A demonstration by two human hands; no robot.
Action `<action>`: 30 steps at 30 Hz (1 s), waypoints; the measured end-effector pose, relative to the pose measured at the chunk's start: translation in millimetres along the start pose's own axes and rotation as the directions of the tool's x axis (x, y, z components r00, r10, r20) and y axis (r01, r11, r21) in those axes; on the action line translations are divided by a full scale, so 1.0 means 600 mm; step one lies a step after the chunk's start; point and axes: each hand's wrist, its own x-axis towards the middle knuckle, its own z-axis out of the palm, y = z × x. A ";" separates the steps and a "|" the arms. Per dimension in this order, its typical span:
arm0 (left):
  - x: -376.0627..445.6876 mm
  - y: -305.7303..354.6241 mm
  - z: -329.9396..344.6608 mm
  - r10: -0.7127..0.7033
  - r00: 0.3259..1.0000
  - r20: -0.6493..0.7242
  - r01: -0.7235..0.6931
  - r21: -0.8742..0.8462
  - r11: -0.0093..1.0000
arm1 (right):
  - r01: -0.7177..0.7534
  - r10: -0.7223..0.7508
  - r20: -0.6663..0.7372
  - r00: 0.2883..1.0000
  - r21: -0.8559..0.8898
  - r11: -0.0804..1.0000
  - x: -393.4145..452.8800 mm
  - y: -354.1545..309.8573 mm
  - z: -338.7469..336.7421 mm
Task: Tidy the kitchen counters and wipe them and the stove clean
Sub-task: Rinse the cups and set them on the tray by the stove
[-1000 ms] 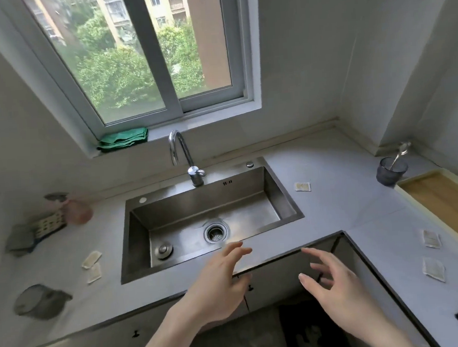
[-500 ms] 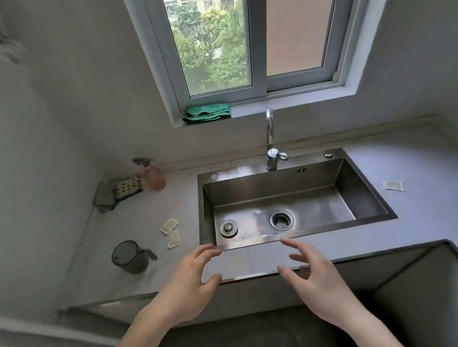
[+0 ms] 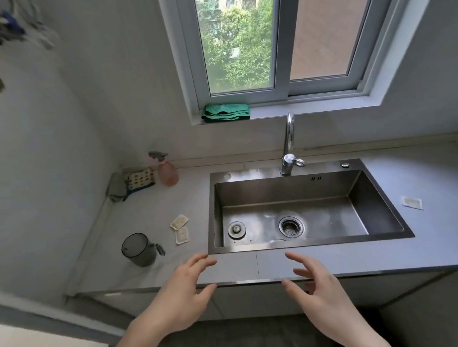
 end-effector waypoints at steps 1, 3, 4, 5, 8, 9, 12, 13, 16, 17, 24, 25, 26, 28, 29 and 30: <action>0.003 -0.002 -0.001 -0.006 1.000 -0.005 0.006 0.005 1.000 | 0.003 -0.003 0.008 1.000 0.000 1.000 0.005 0.003 0.000; 0.007 -0.012 -0.004 -0.033 0.999 -0.007 0.033 0.022 0.999 | -0.003 0.002 0.042 0.999 0.004 1.000 0.009 0.008 0.006; 0.007 -0.018 -0.007 -0.051 0.999 -0.007 0.051 0.022 0.998 | -0.008 0.008 0.056 0.998 0.010 1.000 0.008 0.009 0.012; 0.008 -0.025 -0.010 -0.068 0.998 -0.010 0.068 0.022 0.997 | -0.009 0.008 0.061 0.998 0.015 1.000 0.004 0.010 0.017; 0.026 -0.043 -0.021 -0.114 0.993 -0.016 0.114 0.020 0.993 | -0.018 0.017 0.048 0.999 0.011 1.000 0.004 0.009 0.021; 0.037 -0.050 -0.025 -0.121 0.992 -0.019 0.122 0.020 0.992 | -0.026 0.026 0.043 0.999 0.009 1.000 0.007 0.008 0.021; 0.079 -0.083 -0.038 -0.128 0.991 -0.049 0.130 0.043 0.991 | -0.044 0.045 0.032 0.998 -0.011 0.999 0.024 0.003 0.026; 0.095 -0.099 -0.045 -0.136 0.989 -0.052 0.138 0.046 0.989 | -0.051 0.051 0.023 0.998 -0.011 0.999 0.034 0.000 0.034; 0.141 -0.160 -0.074 -0.156 0.985 -0.076 0.161 0.064 0.985 | -0.067 0.067 0.001 0.998 0.008 0.998 0.068 -0.019 0.066; 0.157 -0.189 -0.086 -0.176 0.981 -0.081 0.183 0.083 0.980 | -0.073 0.073 -0.005 0.997 0.014 0.997 0.083 -0.028 0.083; 0.225 -0.382 -0.120 -0.365 0.928 0.077 0.345 0.193 0.919 | -0.107 0.107 0.043 0.993 0.010 0.994 0.155 -0.086 0.204; 0.228 -0.397 -0.116 -0.376 0.920 0.111 0.351 0.194 0.916 | -0.117 0.117 0.049 0.992 0.002 0.993 0.159 -0.090 0.217; 0.230 -0.409 -0.111 -0.379 0.915 0.136 0.351 0.193 0.916 | -0.129 0.129 0.052 0.990 -0.003 0.992 0.161 -0.092 0.229; 0.232 -0.425 -0.104 -0.363 0.921 0.142 0.336 0.183 0.924 | -0.161 0.161 0.039 0.986 -0.001 0.987 0.163 -0.094 0.248; 0.234 -0.428 -0.101 -0.355 0.927 0.120 0.332 0.179 0.926 | -0.171 0.171 0.030 0.985 -0.002 0.985 0.160 -0.094 0.253; 0.237 -0.432 -0.103 -0.344 0.934 0.101 0.322 0.184 0.929 | -0.188 0.188 0.018 0.982 0.001 0.982 0.158 -0.094 0.258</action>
